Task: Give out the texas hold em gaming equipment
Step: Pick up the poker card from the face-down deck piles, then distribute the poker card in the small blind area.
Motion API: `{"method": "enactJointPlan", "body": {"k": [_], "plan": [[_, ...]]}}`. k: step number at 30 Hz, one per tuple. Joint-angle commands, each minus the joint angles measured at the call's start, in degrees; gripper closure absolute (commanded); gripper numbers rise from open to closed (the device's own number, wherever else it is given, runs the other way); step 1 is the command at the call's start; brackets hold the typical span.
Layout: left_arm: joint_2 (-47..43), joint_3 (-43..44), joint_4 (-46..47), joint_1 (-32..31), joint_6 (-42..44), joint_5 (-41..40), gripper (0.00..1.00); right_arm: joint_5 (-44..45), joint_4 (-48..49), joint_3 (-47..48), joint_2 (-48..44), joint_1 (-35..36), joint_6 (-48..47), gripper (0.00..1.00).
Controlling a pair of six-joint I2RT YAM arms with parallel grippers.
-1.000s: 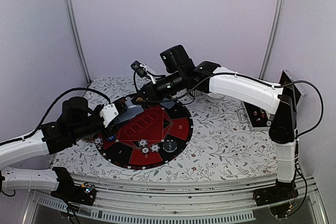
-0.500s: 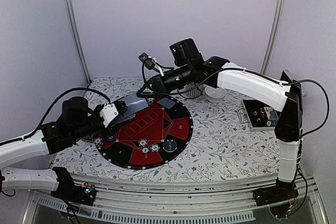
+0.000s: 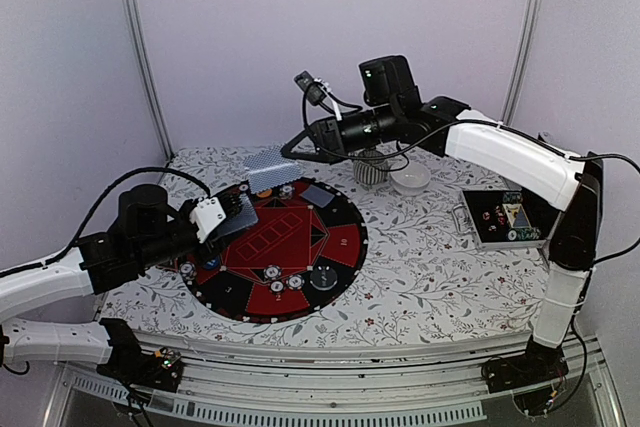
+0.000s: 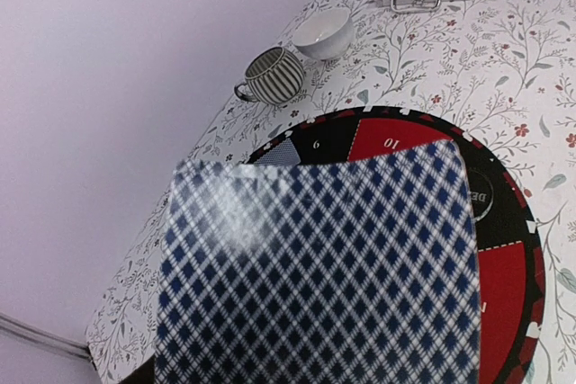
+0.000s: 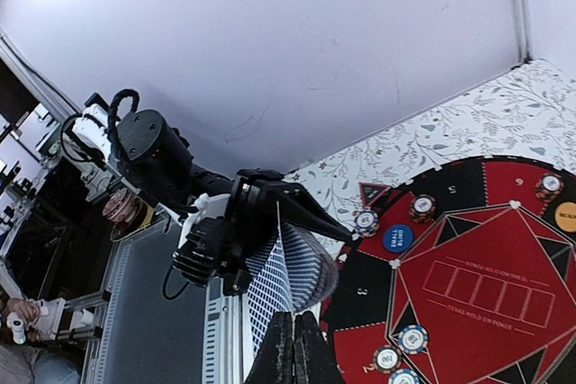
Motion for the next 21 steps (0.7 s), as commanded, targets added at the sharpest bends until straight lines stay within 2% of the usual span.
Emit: {"method": "enactJointPlan", "body": {"k": [1, 5, 8, 13, 21], "plan": [[0.0, 1.2, 1.3, -0.2, -0.6, -0.5, 0.48, 4.2, 5.8, -6.3, -6.5, -5.5, 2.7, 0.98], [-0.5, 1.5, 0.9, -0.3, -0.8, -0.7, 0.48, 8.5, 10.0, -12.6, -8.3, -8.2, 5.9, 0.98], [-0.9, 1.8, 0.9, -0.2, -1.1, -0.5, 0.48, 9.8, 12.2, -14.7, -5.9, -8.3, 8.3, 0.98], [-1.3, 2.1, 0.6, -0.2, -1.2, -0.6, 0.48, 6.3, 22.0, -19.5, 0.1, -7.3, 16.7, 0.98], [-1.6, 2.2, 0.4, -0.2, -1.3, -0.7, 0.48, 1.7, 22.2, -8.4, 16.9, 1.2, 21.5, 0.98]]}}
